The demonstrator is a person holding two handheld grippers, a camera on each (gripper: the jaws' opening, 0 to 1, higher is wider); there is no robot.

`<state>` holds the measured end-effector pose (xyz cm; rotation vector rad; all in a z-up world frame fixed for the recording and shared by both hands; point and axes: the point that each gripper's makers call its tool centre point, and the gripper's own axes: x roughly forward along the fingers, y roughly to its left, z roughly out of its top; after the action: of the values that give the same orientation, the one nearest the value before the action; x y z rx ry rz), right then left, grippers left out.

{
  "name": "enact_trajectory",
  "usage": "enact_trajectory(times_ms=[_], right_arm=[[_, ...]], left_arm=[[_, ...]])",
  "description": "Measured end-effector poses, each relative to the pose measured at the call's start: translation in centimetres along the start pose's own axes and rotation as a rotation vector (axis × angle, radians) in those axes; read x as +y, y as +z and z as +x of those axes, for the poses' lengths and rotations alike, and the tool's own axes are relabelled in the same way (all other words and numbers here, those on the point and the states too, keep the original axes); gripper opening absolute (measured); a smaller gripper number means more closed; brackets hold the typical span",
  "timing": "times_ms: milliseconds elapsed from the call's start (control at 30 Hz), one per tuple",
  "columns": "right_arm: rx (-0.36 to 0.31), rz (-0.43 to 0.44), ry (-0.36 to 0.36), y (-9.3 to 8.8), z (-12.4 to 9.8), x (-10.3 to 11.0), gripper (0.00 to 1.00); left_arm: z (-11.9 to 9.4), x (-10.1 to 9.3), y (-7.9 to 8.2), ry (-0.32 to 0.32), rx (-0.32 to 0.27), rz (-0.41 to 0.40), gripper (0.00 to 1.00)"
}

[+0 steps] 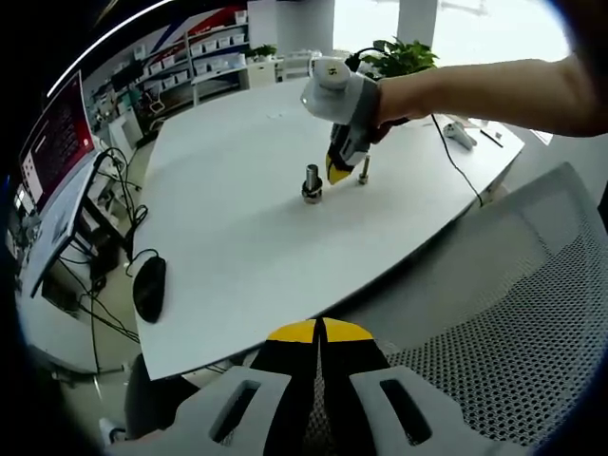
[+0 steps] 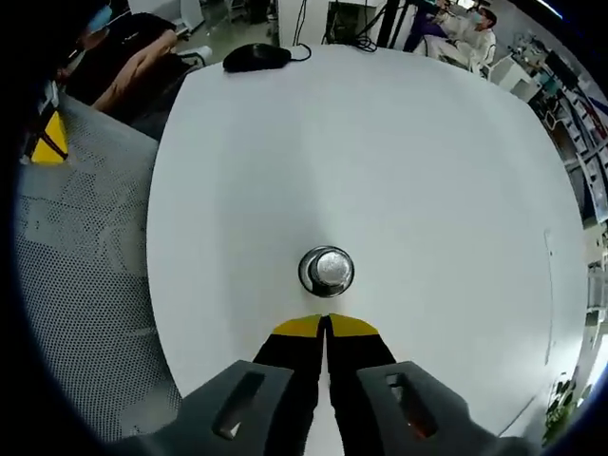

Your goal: Place the washer onto the threaded stud by aligning its center hole with the stud, sliding it down to the base, and recovering from edge contact or off-axis alignment until the washer reaches the visible bottom stop.

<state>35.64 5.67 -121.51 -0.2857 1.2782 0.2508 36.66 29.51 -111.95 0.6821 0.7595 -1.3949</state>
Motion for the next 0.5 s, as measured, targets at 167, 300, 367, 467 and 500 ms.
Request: enact_trajectory(times_ms=[167, 300, 367, 467, 500], right_arm=[[0.004, 0.009, 0.008, -0.1, 0.2, 0.3, 0.03], [-0.031, 0.014, -0.005, 0.7, -0.8, 0.2, 0.09], [-0.060, 0.033, -0.014, 1.1, -1.4, 0.1, 0.19], [-0.105, 0.034, -0.010, 2.3, -1.5, -0.1, 0.30], [-0.104, 0.034, -0.012, 2.4, -1.5, -0.1, 0.33]], left_arm=[[0.0, -0.1, 0.1, -0.001, -0.003, 0.000, 0.00], [0.0, -0.1, 0.1, -0.002, -0.004, -0.001, 0.00], [0.0, -0.1, 0.1, -0.002, -0.006, -0.001, 0.00], [0.0, -0.1, 0.2, -0.003, -0.010, 0.001, 0.00], [0.0, -0.1, 0.2, -0.003, -0.010, 0.002, 0.00]])
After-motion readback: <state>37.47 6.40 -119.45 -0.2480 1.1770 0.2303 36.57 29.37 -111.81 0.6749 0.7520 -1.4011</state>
